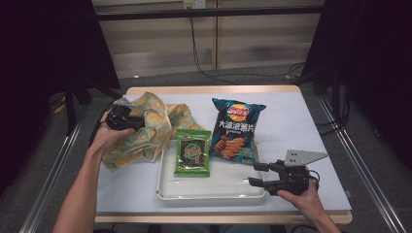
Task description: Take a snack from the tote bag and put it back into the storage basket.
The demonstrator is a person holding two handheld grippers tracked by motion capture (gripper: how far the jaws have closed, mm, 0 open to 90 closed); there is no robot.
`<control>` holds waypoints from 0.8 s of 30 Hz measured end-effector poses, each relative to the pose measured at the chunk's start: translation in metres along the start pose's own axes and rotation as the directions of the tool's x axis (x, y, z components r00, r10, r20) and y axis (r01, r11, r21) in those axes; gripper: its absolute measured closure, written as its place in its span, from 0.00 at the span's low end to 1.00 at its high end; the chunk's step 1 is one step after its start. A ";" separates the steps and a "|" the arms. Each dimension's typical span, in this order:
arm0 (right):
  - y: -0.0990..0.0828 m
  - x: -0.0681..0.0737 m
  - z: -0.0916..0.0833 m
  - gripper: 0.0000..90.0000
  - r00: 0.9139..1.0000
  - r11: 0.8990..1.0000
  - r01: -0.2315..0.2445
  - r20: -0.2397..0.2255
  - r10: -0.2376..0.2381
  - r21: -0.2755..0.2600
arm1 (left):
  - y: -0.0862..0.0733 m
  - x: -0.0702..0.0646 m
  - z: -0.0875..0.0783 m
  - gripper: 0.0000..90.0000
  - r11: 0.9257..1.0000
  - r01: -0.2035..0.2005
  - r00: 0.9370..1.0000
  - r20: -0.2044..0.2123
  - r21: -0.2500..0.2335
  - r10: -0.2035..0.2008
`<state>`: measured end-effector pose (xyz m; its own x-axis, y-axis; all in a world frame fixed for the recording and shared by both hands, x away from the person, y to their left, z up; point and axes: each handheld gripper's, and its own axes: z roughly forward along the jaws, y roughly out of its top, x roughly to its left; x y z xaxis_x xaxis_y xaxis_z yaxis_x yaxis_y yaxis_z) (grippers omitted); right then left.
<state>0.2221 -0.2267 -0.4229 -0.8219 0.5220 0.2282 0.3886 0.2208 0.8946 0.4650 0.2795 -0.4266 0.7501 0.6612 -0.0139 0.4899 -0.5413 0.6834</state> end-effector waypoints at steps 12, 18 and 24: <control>-0.001 -0.001 0.001 0.48 1.000 1.000 -0.002 -0.004 0.002 0.005 | -0.022 0.015 -0.006 0.45 0.996 0.066 0.997 0.037 -0.065 -0.064; -0.001 0.000 0.003 0.48 1.000 1.000 0.000 -0.010 0.000 0.007 | -0.021 0.011 0.004 0.38 0.999 0.026 0.999 0.019 -0.032 -0.025; -0.003 -0.001 0.004 0.48 1.000 1.000 -0.008 -0.015 0.008 0.018 | -0.013 0.016 0.006 0.33 0.997 0.036 0.999 0.016 -0.066 -0.035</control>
<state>0.2239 -0.2248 -0.4271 -0.8250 0.5112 0.2411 0.4025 0.2319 0.8856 0.4735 0.2940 -0.4398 0.7394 0.6714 -0.0492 0.4862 -0.4821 0.7288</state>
